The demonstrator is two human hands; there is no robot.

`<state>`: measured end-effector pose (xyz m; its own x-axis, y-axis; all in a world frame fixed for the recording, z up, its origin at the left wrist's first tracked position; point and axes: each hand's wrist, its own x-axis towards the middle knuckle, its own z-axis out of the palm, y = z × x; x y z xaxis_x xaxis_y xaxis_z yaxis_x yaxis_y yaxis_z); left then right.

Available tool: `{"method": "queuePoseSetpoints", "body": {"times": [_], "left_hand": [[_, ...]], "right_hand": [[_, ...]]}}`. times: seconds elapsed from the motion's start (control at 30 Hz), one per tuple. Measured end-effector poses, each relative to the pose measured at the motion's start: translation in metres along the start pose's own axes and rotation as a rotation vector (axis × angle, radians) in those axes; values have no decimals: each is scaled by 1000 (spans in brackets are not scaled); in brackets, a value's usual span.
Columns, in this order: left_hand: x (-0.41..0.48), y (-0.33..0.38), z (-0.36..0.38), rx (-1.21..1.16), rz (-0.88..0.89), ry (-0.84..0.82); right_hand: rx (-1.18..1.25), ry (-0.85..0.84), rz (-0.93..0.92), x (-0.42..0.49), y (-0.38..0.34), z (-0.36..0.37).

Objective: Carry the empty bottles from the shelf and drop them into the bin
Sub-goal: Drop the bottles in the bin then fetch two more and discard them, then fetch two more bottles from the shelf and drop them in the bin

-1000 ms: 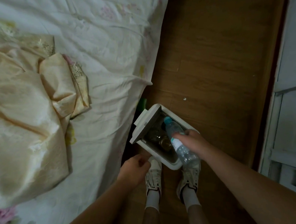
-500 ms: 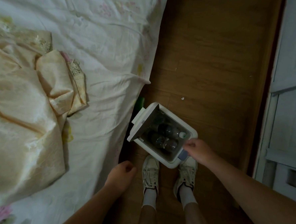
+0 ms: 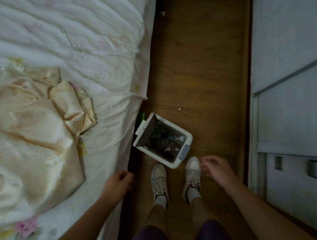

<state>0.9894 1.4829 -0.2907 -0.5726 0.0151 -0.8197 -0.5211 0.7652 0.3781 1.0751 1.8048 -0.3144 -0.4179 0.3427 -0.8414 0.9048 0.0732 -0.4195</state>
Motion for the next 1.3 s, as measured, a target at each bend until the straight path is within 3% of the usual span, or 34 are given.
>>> {"method": "queuePoseSetpoints", "body": {"times": [0.13, 0.33, 0.57, 0.93, 1.3], "left_hand": [[-60, 25, -42, -76, 89, 64], [-158, 36, -81, -99, 204, 102], [-260, 10, -66, -554, 85, 225], [-400, -135, 79, -1059, -298, 560], [-552, -267, 265, -1319, -628, 949]], "right_hand": [[74, 60, -98, -78, -21, -24], [-71, -5, -197, -179, -30, -49], [-222, -80, -271, -222, -33, -66], [-557, -415, -366, -243, -6, -61], [-1011, -706, -722, -333, 55, 41]]}}
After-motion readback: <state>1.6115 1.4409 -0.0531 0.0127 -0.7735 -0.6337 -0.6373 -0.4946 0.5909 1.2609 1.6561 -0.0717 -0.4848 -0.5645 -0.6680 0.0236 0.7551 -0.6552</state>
